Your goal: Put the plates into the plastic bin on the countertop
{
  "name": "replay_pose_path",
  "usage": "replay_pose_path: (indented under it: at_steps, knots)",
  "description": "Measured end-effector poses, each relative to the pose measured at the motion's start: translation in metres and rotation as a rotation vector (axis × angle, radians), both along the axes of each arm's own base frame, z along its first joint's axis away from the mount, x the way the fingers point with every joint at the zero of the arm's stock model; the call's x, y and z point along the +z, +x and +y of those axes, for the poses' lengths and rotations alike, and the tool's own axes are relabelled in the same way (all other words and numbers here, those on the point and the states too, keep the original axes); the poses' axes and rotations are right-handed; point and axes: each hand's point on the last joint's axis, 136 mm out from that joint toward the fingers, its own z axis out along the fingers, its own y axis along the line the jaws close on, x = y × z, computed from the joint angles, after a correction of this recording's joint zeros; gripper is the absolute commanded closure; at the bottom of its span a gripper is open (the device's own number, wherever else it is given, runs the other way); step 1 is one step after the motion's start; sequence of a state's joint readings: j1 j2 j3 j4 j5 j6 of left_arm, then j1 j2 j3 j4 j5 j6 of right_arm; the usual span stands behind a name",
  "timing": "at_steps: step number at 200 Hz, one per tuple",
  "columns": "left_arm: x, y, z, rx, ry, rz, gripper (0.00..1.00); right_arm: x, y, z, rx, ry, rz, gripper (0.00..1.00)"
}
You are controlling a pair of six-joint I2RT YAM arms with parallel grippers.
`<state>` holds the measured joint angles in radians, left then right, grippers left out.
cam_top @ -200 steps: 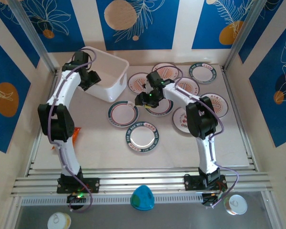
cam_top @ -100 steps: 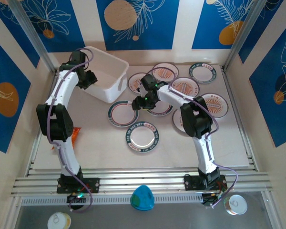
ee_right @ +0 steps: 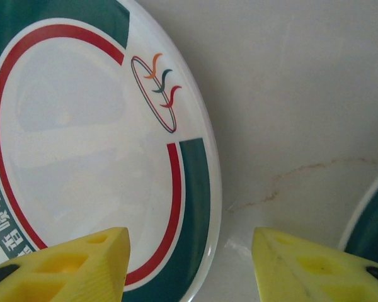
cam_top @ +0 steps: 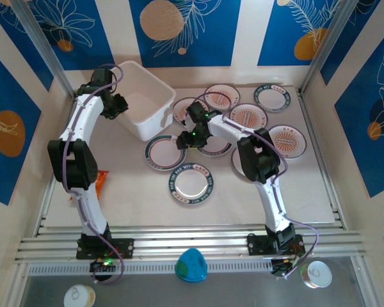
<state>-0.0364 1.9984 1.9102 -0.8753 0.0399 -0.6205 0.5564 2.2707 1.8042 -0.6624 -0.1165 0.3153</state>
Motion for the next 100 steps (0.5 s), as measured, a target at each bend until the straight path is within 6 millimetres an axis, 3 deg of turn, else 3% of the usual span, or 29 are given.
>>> replay_pose_path:
  at_steps: [50, 100]
  knots:
    - [0.000, 0.000, 0.000, -0.003, -0.009, 0.000, 0.72, -0.007, 0.001, 0.007, 0.020, 0.011, 0.015, 0.53]
    - [0.001, 0.000, -0.001, -0.006, -0.013, 0.000, 0.72, -0.006, -0.002, 0.011, 0.042, 0.012, 0.017, 0.64]
